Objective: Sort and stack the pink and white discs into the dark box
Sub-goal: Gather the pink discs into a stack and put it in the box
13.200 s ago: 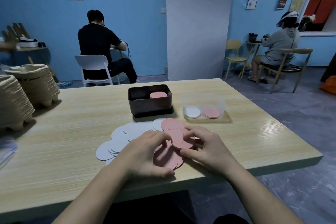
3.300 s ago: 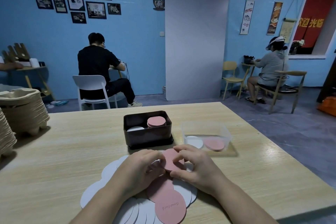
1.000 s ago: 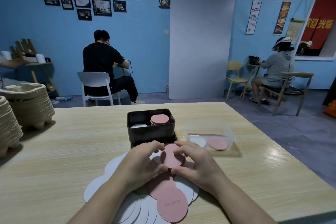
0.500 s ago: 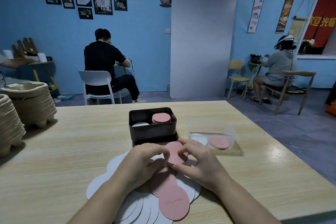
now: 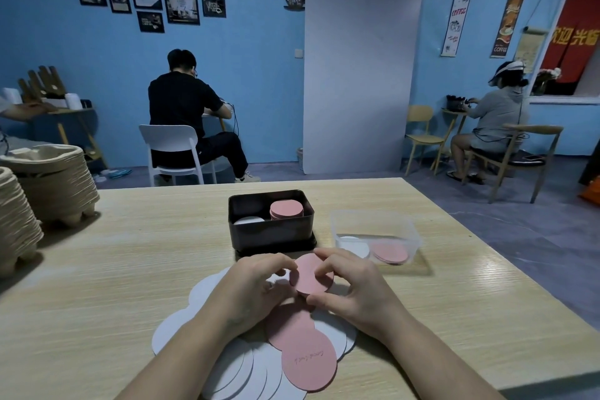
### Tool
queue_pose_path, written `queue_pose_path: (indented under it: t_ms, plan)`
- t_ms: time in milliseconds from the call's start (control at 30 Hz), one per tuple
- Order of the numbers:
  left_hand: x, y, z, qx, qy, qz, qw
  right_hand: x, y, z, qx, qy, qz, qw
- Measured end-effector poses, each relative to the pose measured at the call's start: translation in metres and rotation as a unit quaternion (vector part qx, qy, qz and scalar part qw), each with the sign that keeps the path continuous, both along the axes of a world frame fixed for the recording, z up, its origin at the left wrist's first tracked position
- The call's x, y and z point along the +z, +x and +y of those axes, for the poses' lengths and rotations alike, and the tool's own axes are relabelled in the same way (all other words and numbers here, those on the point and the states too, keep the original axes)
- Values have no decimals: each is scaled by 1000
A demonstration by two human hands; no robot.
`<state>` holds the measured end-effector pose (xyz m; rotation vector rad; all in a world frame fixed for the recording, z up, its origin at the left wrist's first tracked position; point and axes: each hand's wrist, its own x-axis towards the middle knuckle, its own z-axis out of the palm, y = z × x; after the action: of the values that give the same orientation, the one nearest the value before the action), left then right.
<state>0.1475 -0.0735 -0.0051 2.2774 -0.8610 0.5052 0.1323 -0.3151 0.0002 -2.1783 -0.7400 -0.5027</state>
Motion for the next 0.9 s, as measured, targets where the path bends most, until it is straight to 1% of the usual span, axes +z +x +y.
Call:
queue_pose_path:
  t_ms: [200, 433, 467, 567, 667, 733, 900]
  plan:
    - [3, 2, 1, 30, 47, -28, 998, 1, -1, 1, 0, -22, 4, 1000]
    - [20, 5, -3, 37, 164, -81, 982, 6, -5, -2, -17, -41, 5, 999]
    - [24, 5, -3, 34, 167, -71, 983, 7, -6, -2, -18, -41, 8, 999]
    - [30, 0, 1, 27, 160, -1, 987, 9, -10, -3, -14, -42, 14, 999]
    - [27, -8, 14, 42, 146, 54, 987, 11, -17, -2, -12, -38, 20, 999]
    - [23, -16, 19, 40, 135, 64, 988, 9, -25, 0, -16, -30, 30, 999]
    - [21, -33, 18, 3, 104, 39, 994, 0, -42, 1, -51, 4, 45, 998]
